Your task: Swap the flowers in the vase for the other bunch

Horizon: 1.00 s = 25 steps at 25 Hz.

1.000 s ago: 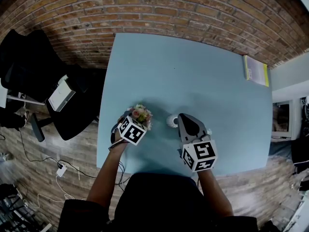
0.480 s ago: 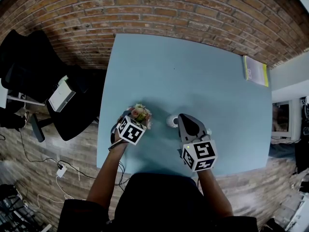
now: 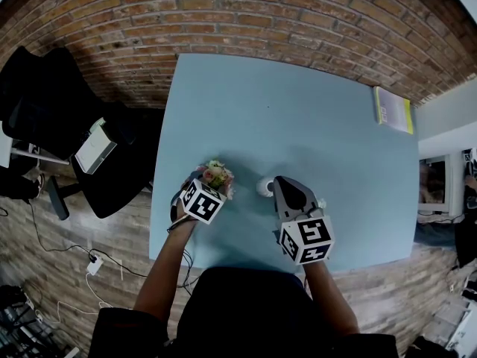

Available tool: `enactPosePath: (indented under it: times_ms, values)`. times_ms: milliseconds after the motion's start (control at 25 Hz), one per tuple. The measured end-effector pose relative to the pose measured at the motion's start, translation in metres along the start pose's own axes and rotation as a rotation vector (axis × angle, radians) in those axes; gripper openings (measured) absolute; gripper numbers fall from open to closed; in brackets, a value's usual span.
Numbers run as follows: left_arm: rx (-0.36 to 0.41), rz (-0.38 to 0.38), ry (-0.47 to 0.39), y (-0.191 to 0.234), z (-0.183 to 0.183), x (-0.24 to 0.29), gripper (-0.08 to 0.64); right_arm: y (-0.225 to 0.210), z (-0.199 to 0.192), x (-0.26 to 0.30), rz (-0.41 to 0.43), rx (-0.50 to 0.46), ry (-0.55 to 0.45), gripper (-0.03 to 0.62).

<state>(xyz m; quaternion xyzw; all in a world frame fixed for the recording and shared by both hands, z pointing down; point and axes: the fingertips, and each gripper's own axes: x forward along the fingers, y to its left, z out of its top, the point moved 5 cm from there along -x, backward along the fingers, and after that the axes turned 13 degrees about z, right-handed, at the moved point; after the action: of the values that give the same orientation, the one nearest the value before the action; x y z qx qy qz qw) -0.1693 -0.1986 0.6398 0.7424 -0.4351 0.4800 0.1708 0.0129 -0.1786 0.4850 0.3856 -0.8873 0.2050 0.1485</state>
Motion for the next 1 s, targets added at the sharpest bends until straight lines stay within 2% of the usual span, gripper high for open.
enactPosePath:
  times_ms: [1000]
  values:
    - [-0.020,0.054,-0.090,0.001,0.014,-0.028,0.153,0.008,0.002,-0.019,0.001,-0.015,-0.014,0.012]
